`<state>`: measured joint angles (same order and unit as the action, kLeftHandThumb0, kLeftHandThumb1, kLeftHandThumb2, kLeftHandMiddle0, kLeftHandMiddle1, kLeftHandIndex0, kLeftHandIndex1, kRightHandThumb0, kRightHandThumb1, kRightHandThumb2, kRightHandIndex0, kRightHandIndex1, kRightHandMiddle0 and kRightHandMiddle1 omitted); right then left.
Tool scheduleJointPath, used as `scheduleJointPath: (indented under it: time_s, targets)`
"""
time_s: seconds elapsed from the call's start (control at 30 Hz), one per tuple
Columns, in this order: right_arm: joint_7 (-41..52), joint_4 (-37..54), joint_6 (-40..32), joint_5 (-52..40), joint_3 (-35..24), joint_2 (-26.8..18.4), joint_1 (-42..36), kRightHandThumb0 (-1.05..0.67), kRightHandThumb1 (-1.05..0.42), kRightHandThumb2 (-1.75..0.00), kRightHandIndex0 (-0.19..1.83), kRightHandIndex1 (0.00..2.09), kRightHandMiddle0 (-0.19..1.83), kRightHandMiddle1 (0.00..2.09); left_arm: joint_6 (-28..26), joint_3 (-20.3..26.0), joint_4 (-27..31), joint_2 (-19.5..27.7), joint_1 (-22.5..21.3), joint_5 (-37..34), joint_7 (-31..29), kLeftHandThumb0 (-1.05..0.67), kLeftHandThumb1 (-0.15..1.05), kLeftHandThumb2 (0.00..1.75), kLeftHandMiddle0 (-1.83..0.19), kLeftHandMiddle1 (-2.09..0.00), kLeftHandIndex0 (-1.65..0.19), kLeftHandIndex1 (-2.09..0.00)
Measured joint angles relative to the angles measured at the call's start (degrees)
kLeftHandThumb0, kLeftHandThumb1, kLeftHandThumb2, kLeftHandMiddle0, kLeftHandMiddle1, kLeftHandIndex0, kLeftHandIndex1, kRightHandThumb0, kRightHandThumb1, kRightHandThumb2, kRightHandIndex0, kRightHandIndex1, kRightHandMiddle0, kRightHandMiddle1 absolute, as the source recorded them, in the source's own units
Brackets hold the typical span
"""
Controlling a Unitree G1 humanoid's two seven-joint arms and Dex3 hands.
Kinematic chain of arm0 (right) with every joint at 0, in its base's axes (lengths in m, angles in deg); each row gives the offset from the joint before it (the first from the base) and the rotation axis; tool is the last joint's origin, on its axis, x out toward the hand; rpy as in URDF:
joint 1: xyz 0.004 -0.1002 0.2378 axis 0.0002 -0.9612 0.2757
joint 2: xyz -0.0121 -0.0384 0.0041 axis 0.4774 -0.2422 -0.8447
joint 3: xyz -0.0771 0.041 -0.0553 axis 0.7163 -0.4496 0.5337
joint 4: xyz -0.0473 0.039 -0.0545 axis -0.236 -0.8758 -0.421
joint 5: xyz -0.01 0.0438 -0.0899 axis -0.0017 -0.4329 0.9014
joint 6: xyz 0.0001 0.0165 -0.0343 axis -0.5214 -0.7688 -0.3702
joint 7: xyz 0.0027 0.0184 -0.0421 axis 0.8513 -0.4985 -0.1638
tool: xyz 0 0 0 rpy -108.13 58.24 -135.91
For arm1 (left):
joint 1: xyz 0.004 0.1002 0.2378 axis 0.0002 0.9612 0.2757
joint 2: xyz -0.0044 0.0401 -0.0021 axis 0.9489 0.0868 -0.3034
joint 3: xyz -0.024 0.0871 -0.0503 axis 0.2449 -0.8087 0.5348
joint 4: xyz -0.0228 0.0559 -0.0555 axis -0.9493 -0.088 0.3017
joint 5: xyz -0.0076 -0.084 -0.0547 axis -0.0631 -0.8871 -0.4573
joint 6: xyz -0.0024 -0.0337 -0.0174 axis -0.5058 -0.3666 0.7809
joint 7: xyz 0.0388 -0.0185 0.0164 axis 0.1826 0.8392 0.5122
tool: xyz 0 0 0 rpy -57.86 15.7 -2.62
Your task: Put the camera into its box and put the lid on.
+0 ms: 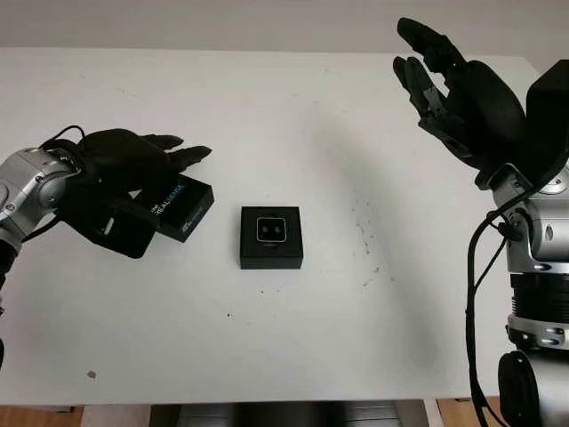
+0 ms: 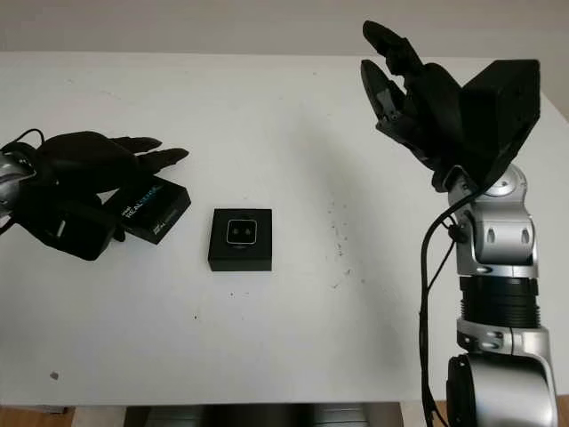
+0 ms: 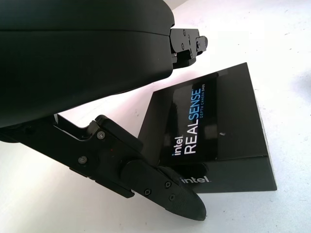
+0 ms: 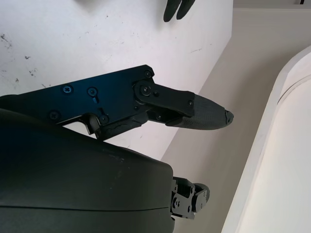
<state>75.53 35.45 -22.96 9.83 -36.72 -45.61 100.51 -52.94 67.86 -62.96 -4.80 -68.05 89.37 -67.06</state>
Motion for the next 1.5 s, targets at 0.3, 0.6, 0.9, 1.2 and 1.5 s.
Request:
scheduleJointPath:
  time_s: [0.3, 0.6, 0.9, 1.2, 1.5]
  targets:
    - [-0.19, 0.36, -0.01, 0.06, 0.07, -0.01, -0.67, -0.64, -1.05, -0.63, -0.02, 0.04, -0.19, 0.41, -0.75, -0.40, -2.72, -1.81, -1.43, 0.63, 1.57, -0.67, 0.83, 0.06, 0.00, -0.06, 0.08, -0.06]
    - [-0.27, 1.37, -0.02, 0.01, 0.05, -0.01, -1.79, -0.60, -1.05, -0.61, -0.01, 0.04, -0.19, 0.43, -1.73, -0.83, -5.48, -2.72, -2.31, -0.68, 1.99, -0.58, 0.84, 0.06, -0.08, -0.08, 0.01, -0.09]
    - [-0.10, 1.39, -0.01, 0.00, 0.07, -0.01, -2.20, -0.59, -1.05, -0.60, -0.04, 0.03, -0.19, 0.40, -2.64, -0.24, -5.53, -3.27, -1.87, -5.26, 0.93, -0.51, 0.88, 0.06, -0.30, -0.59, -0.30, -0.37]
    - [-0.01, 1.39, 0.49, 0.45, 0.25, -0.02, -2.20, -0.61, -1.05, -0.57, -0.03, 0.04, -0.19, 0.43, 1.25, 0.15, -5.53, -3.17, -0.99, -8.05, 2.66, -0.44, 0.96, 0.06, -0.16, -1.51, -0.11, -1.33]
    - [-0.33, 1.37, 0.62, 0.41, 0.25, -0.01, -2.20, -0.57, -1.05, -0.54, -0.03, 0.04, -0.19, 0.41, -0.01, 1.20, -4.65, -3.15, -0.05, -10.91, -0.22, -0.48, 1.05, 0.10, -0.17, -1.80, -0.07, -1.62]
